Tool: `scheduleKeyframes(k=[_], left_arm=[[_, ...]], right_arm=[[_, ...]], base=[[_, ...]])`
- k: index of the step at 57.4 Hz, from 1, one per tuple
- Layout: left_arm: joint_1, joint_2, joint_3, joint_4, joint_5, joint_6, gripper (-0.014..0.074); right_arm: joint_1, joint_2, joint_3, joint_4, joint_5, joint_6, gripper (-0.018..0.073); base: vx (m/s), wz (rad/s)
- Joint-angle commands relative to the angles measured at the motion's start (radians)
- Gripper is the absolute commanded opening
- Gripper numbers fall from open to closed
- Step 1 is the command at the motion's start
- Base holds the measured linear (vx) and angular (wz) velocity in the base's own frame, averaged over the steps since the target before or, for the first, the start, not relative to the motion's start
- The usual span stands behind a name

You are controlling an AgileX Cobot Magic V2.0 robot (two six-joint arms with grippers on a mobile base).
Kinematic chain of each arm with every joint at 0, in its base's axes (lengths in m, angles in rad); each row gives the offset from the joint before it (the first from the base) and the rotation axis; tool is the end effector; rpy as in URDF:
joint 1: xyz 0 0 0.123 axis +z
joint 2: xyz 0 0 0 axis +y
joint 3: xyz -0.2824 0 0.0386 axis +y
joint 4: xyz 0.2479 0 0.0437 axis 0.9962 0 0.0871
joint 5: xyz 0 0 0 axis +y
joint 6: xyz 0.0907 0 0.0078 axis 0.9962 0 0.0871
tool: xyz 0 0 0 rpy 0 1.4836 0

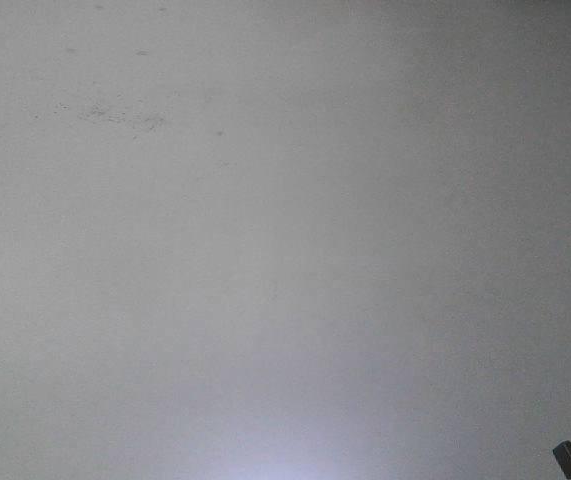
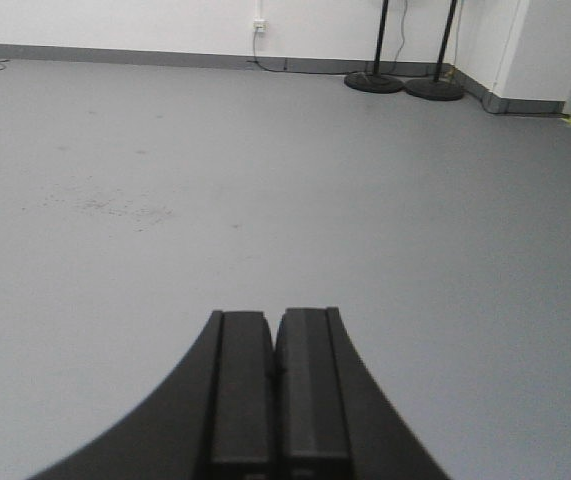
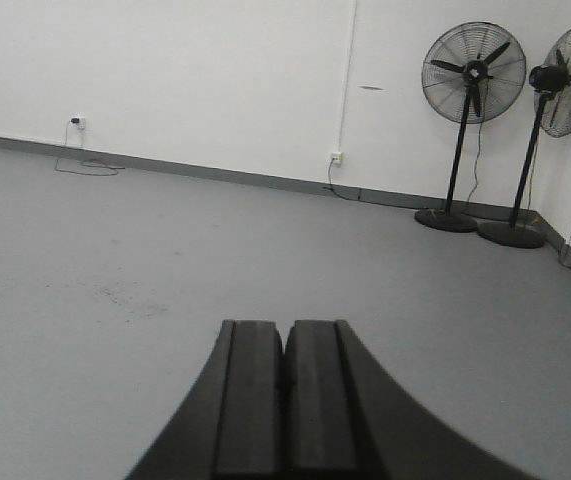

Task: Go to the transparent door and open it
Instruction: 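Drive the base across the grey floor toward the glass sliding door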

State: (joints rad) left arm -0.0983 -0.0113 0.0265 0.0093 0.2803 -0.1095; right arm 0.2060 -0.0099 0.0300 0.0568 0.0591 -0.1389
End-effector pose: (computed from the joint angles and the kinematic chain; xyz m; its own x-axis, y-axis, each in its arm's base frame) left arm 0.0545 -0.0051 0.1794 -0.2144 -0.0797 -0.9735 0.0745 0.9924 -0.0977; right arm 0.0557 0.0120 0.1981 0.0250 -0.0787 -0.9966 -0.2065 0.9750 -0.0821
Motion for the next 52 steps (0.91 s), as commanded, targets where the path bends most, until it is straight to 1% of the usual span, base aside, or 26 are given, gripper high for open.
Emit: scheduleKeyframes(k=[1, 20, 52], left_arm=[[-0.002, -0.013, 0.031, -0.003, -0.085, -0.008, 0.0000], [-0.002, -0.013, 0.031, -0.003, -0.085, -0.008, 0.0000], [-0.002, -0.013, 0.031, -0.003, -0.085, -0.008, 0.0000]], right_arm=[[-0.005, -0.014, 0.013, -0.006, -0.086, 0.001, 0.0002], [-0.005, -0.014, 0.013, -0.006, -0.086, 0.001, 0.0002], [-0.005, -0.014, 0.013, -0.006, -0.086, 0.001, 0.0002]], base=[[0.06, 0.21], [0.10, 0.32], [0.24, 0.63]])
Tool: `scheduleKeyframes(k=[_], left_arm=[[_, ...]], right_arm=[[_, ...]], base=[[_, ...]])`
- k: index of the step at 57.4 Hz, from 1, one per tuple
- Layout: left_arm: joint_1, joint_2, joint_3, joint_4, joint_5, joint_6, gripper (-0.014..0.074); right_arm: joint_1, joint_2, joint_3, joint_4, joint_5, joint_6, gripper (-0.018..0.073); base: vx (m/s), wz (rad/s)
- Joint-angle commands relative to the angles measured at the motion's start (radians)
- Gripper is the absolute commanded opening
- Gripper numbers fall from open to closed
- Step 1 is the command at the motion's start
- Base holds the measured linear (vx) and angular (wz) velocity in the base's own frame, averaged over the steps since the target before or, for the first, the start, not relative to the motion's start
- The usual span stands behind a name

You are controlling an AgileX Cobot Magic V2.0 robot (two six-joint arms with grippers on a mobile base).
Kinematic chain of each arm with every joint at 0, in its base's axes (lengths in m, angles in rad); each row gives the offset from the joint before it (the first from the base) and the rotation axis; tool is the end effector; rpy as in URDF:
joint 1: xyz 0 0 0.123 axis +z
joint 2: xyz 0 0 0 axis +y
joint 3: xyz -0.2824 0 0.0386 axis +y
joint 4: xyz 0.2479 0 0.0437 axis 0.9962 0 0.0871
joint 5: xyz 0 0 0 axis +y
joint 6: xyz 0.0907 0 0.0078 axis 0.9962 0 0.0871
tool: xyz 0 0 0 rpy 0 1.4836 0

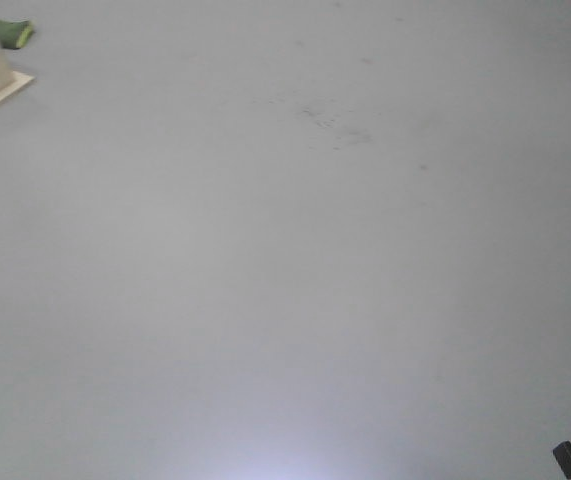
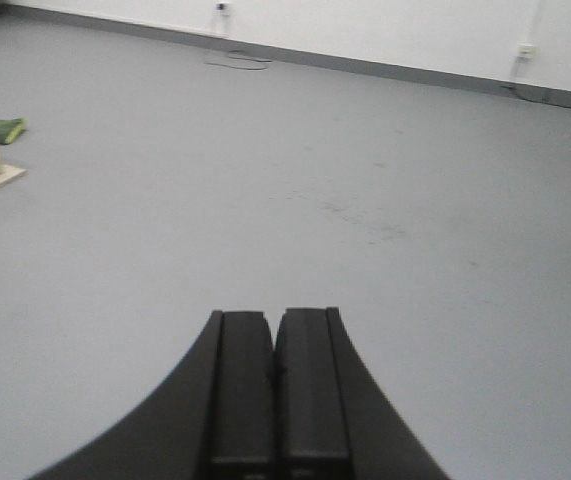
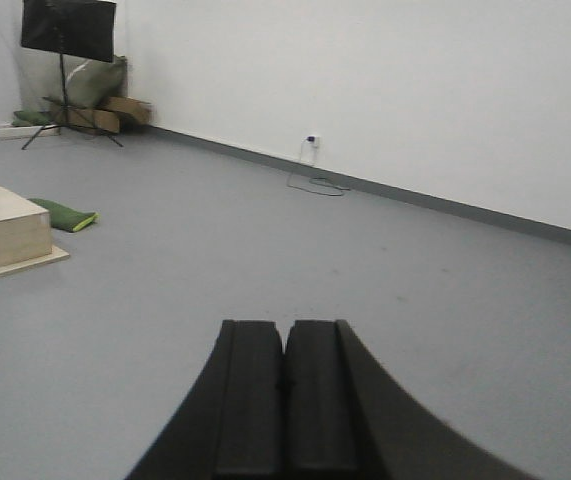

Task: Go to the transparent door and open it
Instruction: 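Drive the base across the grey floor toward the glass sliding door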

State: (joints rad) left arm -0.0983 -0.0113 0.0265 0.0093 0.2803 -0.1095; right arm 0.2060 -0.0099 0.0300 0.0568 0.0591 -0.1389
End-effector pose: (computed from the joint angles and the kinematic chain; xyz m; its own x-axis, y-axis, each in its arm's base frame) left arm 0.0545 -0.0051 0.1794 -0.2144 -0.0797 -0.9735 0.0745 0.9924 -0.0977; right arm 0.0557 0.0120 0.1981 0.0250 -0.0787 -0.9966 -0.2065 0.9750 -0.0821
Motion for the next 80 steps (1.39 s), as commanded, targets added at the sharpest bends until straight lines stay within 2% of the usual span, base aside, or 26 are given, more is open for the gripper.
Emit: scheduleKeyframes(k=[1, 36, 80], left_arm=[[-0.002, -0.013, 0.031, -0.003, -0.085, -0.008, 0.0000], [-0.002, -0.013, 0.031, -0.003, -0.085, -0.008, 0.0000], [-0.002, -0.013, 0.031, -0.003, -0.085, -0.004, 0.0000]], right_arm=[[-0.005, -0.014, 0.013, -0.006, -0.086, 0.001, 0.0002], [-0.005, -0.014, 0.013, -0.006, -0.086, 0.001, 0.0002], [-0.005, -0.014, 0.013, -0.006, -0.086, 0.001, 0.0002]], base=[[0.31, 0.49], [0.40, 0.36], [0.54, 0.39]])
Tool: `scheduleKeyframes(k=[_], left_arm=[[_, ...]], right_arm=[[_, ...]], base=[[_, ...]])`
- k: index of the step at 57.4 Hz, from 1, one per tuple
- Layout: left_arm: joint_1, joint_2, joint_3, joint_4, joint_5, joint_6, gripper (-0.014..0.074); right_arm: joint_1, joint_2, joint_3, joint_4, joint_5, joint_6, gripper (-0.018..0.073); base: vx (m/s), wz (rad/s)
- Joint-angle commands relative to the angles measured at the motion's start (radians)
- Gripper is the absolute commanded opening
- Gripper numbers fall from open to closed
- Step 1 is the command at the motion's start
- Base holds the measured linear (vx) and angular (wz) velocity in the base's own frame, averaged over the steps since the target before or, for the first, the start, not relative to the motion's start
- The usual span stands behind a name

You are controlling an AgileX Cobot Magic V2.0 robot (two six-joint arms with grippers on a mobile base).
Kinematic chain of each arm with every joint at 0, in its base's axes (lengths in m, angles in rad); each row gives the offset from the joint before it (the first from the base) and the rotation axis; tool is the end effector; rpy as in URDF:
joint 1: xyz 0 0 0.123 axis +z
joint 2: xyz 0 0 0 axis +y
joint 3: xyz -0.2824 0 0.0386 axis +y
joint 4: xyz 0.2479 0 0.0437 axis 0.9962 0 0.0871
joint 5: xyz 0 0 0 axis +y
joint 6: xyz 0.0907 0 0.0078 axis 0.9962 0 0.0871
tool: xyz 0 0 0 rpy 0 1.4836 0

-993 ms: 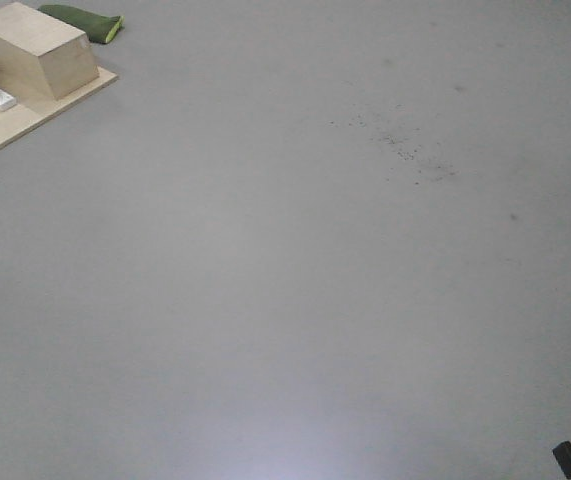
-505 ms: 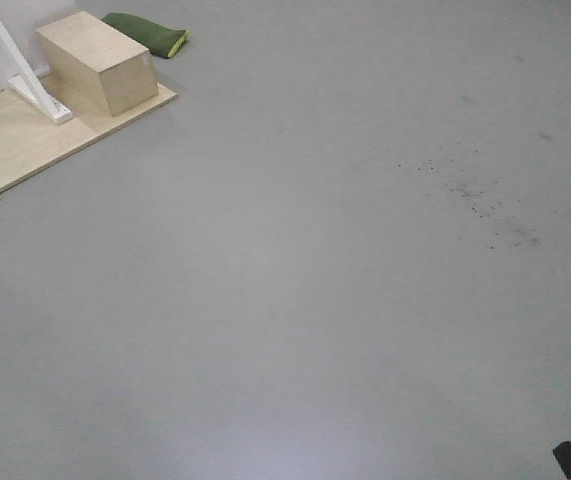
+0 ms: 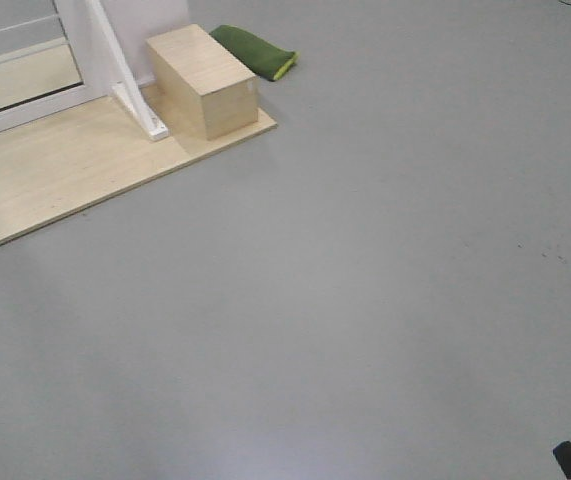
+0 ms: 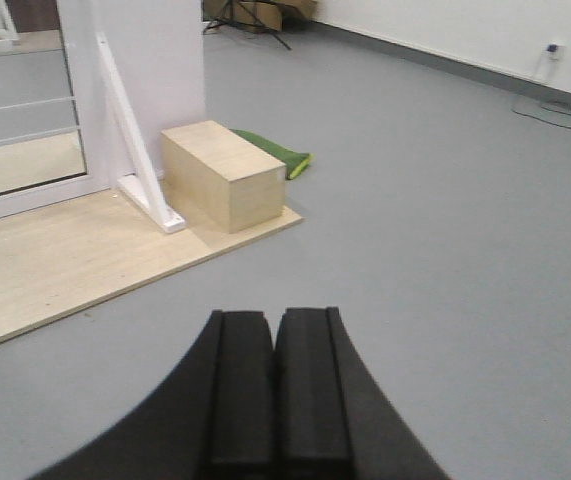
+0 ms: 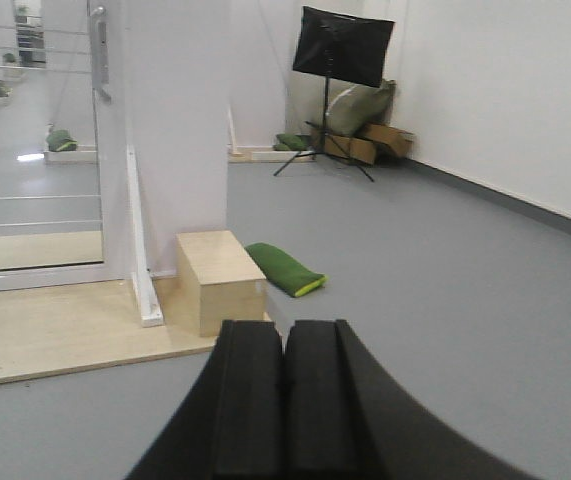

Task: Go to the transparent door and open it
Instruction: 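Drive the base across the grey floor toward the glass sliding door, then drive up close to the door and stop facing the silver handle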

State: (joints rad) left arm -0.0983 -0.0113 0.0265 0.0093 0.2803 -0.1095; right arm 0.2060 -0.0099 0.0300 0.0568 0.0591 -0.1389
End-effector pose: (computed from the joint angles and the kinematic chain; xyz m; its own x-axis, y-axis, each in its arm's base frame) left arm 0.0545 -0.0051 0.1794 -0.2144 -0.0797 -0.9735 0.0745 0.9924 -0.0977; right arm 0.0557 0.0120 0.1981 0.0250 -0.0787 -0.9966 -0.2065 0.9750 -0.0821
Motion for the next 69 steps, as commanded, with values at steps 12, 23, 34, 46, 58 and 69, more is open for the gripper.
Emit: scheduleKeyframes(k=[12, 23, 34, 46, 58, 69], left_arm=[[-0.002, -0.013, 0.031, -0.003, -0.085, -0.004, 0.0000], [-0.002, -0.013, 0.031, -0.003, -0.085, -0.004, 0.0000], [-0.002, -0.013, 0.031, -0.003, -0.085, -0.004, 0.0000], [-0.002, -0.013, 0.031, -0.003, -0.085, -0.004, 0.0000], [-0.002, -0.013, 0.031, -0.003, -0.085, -0.004, 0.0000], [-0.002, -0.013, 0.031, -0.003, -0.085, -0.004, 0.0000]], right_arm=[[-0.005, -0.014, 0.013, -0.006, -0.086, 0.001, 0.0002], [-0.005, -0.014, 0.013, -0.006, -0.086, 0.001, 0.0002], [-0.005, -0.014, 0.013, -0.006, -0.086, 0.001, 0.0002], [-0.005, -0.014, 0.013, -0.006, -0.086, 0.001, 0.0002], [-0.005, -0.014, 0.013, -0.006, -0.086, 0.001, 0.0002], [-0.005, -0.014, 0.013, -0.006, -0.086, 0.001, 0.0002]], base=[[0.59, 0.59], [0.59, 0.56], [0.58, 0.47], [0.57, 0.38], [0.57, 0.30], [0.57, 0.24]])
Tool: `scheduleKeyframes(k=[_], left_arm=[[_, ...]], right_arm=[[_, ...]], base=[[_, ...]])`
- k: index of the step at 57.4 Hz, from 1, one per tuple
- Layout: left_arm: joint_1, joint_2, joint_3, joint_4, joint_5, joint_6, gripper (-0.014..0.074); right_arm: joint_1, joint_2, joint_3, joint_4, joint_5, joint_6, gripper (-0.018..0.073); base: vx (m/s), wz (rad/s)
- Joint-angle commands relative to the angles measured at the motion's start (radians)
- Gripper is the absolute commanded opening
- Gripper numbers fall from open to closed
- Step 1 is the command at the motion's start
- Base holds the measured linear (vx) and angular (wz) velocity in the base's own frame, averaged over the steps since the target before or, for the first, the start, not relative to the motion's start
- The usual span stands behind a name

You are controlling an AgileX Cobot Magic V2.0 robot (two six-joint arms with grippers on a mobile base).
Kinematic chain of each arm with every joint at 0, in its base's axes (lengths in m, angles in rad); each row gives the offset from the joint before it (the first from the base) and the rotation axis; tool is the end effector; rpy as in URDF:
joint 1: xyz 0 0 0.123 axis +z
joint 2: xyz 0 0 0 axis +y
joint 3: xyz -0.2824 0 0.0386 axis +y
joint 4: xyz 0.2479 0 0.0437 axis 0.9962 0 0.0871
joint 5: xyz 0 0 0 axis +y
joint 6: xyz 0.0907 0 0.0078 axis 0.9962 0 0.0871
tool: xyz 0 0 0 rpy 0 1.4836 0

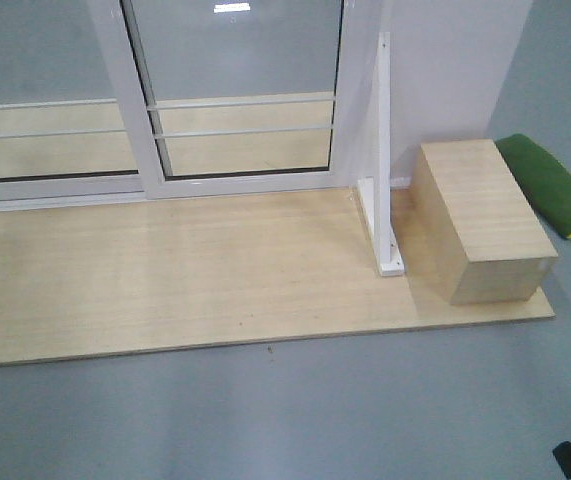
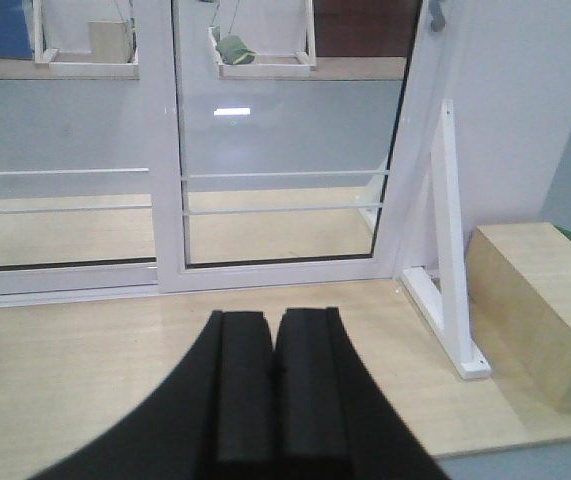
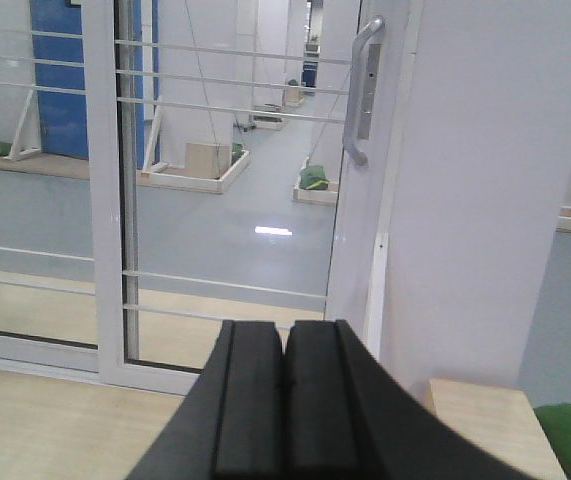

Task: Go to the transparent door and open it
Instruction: 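Drive up close to the door and stop facing the silver handle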

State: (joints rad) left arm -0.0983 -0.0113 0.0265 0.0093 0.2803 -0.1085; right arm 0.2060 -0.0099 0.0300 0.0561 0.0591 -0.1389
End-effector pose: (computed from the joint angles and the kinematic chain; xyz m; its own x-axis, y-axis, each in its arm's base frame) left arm 0.0545 -0.0051 0.1794 -0.2143 -0.0787 -0.9736 0.0747 0.9925 -0.0967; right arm 0.0557 0.0120 0.1981 0.0251 -0.0793 -0.9965 -0.2064 0.9750 -0.0828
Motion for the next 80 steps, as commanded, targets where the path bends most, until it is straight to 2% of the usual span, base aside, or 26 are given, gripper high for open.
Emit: scheduleKeyframes(k=[1, 42, 80], left_arm=[[-0.002, -0.013, 0.031, -0.003, -0.085, -0.005, 0.0000], [-0.002, -0.013, 0.031, -0.003, -0.085, -0.005, 0.0000], [-0.002, -0.013, 0.031, -0.003, -0.085, -0.005, 0.0000]], right_arm=[[-0.005, -0.014, 0.013, -0.006, -0.086, 0.001, 0.0002], [-0.005, -0.014, 0.013, -0.006, -0.086, 0.001, 0.0002], [-0.005, -0.014, 0.013, -0.006, -0.086, 0.001, 0.0002]], base=[[0.56, 0.21], [0.51, 0.11], [0.37, 0.00]])
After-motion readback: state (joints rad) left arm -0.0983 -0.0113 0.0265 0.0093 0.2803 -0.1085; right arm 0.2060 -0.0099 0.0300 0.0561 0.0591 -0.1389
